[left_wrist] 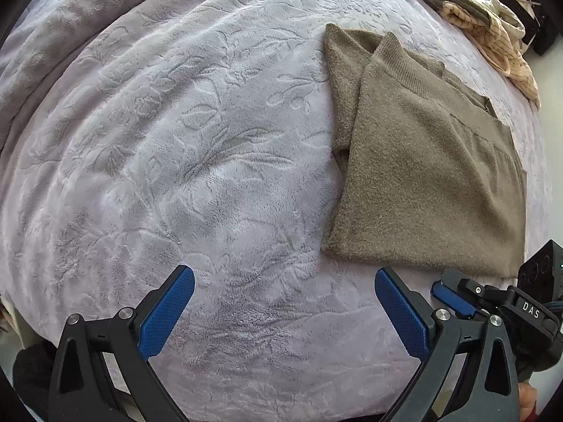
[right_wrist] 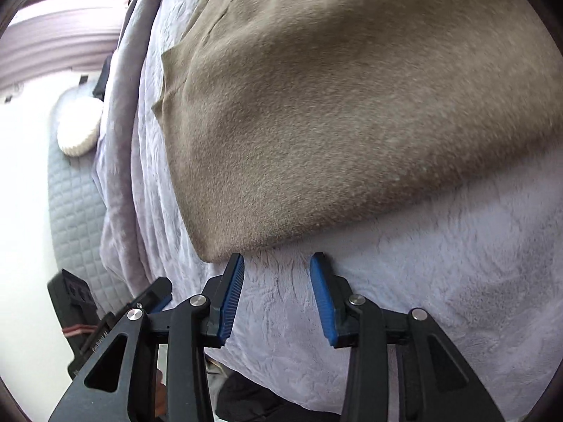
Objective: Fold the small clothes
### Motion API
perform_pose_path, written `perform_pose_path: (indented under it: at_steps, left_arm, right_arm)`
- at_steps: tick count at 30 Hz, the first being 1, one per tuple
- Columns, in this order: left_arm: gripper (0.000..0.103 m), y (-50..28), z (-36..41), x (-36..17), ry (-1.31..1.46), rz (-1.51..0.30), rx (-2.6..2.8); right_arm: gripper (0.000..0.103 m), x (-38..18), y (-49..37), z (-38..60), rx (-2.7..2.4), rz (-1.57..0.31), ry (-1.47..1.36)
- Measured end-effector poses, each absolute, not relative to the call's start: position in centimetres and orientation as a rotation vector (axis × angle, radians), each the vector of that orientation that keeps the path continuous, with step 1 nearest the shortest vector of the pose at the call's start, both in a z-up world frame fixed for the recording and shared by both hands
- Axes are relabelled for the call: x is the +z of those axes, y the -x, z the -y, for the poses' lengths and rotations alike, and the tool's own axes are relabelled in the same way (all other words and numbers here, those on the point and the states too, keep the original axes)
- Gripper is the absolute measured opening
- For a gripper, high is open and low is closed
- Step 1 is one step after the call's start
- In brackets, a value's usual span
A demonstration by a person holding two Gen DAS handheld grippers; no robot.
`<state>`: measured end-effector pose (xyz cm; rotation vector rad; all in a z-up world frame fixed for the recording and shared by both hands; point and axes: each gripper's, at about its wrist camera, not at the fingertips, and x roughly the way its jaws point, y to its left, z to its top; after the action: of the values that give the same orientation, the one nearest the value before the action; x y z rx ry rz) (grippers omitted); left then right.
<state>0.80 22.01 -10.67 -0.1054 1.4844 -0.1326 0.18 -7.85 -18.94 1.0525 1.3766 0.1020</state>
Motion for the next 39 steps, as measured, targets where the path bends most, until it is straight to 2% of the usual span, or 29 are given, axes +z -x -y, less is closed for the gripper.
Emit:
perform_pose_path:
  at_steps: [16,22,24,25,26,32,39]
  left_arm:
    - [0.103,-0.9,-23.5,-12.0,0.294,-1.530,-0.179]
    - [0.103,-2.1,-23.9,-12.6,0.368,-1.538,-0.220]
    - [0.103,-2.9,-24.1,-12.9,0.422,-1.544,-0.233]
    - [0.103,-3.3,-24.1,-13.1,0.443,-1.545,-0.237]
    - [0.103,-3.7,-24.1,-13.2,0.465,-1.545,-0.246]
    - [0.103,-6.8,-23.3,-13.4,0.540,-1.531,-0.339]
    - [0.103,-12.0,-19.8,-16.3,0.671,-1.574,-0.520]
  right_arm:
    - [0.046,-21.9,-1.8,6.8,0.082,-1.157,-1.343]
    - [0.048,-22.6,-3.2,6.4,0.098,-1.138,-1.409]
    - [0.042,-23.0,-3.9,6.4,0.137,-1.161,-1.448]
    - [0.023,-22.9,-4.3,6.7,0.150,-1.162,-1.448]
    - [0.012,-22.6,-4.5,7.0,0.166,-1.161,-1.431]
    - [0.010,-19.5,-5.5,8.0,0.317,-1.101,-1.403]
    - [0.010,-17.6,-5.4,8.5,0.417,-1.060,-1.404]
